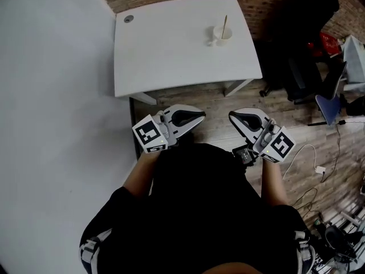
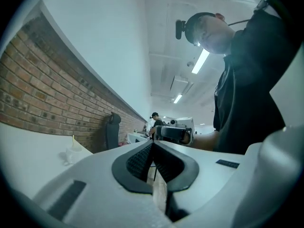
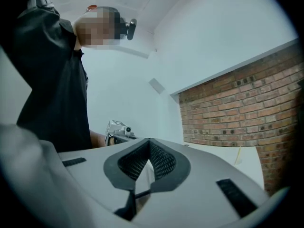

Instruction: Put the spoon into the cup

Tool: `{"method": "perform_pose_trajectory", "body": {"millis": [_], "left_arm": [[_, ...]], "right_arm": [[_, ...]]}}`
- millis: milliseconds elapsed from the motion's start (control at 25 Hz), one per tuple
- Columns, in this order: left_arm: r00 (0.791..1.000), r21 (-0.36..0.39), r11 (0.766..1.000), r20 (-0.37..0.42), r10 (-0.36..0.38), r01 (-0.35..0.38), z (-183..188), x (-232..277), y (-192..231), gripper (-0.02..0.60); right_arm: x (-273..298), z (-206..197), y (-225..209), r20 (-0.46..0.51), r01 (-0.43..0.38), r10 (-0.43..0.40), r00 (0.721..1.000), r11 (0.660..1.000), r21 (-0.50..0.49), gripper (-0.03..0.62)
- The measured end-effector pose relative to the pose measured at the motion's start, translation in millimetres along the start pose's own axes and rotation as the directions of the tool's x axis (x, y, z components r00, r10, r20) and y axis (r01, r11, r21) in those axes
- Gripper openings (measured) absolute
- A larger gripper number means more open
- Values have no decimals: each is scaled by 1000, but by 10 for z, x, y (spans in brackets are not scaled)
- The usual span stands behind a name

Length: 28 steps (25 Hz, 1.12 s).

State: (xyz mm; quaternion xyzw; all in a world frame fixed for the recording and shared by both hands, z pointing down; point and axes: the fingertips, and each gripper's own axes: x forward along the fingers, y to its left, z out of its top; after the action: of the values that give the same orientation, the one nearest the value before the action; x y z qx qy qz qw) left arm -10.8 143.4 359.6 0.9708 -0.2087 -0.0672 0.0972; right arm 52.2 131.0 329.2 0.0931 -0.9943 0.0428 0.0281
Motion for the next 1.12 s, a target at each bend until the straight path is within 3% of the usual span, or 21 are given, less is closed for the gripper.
{"method": "perform_pose_trajectory", "body": {"millis": [280,600,840,1120], "left_arm": [[998,-21,1000,-59,-11,10,-295,518,-811,17],[995,-63,998,-93,-28,23,-599,607,-1507,17],[997,-51,999,-70,-21,17,-406,690,-1530,17],[996,-72,997,-85,-25,19,-369,707,-1503,17]], "right_arm": [[-901,-298,484,58,-8,0,998,992,124,6],[-1178,-426,942,6,-63,62,998,997,42,6],[-1313,-196,929,44,-20,20,999,1000,5,6],[-1301,-204,834,-26,-19,19,999,1000,13,6]]}}
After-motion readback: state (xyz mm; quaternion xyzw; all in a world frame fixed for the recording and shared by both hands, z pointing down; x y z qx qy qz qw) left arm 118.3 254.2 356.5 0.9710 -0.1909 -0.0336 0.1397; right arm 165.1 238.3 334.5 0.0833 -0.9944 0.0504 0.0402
